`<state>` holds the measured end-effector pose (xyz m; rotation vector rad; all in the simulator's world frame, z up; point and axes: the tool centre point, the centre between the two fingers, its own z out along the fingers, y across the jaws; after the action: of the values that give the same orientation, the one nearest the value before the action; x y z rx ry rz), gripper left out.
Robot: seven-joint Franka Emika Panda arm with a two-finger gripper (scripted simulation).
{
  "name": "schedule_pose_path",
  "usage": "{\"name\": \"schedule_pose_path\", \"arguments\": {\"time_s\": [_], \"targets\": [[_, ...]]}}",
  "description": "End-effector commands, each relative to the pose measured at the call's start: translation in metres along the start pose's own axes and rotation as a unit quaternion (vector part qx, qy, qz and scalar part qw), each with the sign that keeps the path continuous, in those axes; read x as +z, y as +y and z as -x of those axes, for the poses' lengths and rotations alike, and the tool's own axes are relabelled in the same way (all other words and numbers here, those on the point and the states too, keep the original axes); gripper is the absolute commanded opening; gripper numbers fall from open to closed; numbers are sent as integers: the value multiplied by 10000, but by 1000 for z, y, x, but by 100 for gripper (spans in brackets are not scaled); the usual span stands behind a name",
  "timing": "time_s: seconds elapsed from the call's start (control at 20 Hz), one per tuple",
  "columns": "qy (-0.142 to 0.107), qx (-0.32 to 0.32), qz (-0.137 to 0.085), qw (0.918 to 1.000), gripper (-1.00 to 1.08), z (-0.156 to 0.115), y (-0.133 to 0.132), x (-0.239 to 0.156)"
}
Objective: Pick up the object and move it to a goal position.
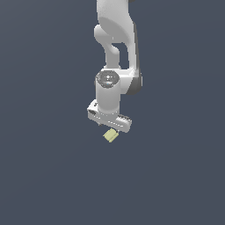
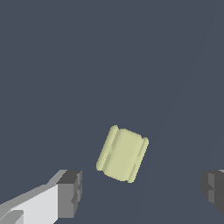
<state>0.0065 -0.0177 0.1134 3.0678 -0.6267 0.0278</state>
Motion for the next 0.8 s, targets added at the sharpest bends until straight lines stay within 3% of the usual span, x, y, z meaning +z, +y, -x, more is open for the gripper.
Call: {"name": "schedule_pose_path", "arguments": {"time_s": [0.0,0.4,0.75], "targets": [[-24,376,-14,9993,100,3,-1,11],[-79,1342,-23,9909,100,12,-3,40],[-99,1790,-16,9838,100,17,-3,53]]}}
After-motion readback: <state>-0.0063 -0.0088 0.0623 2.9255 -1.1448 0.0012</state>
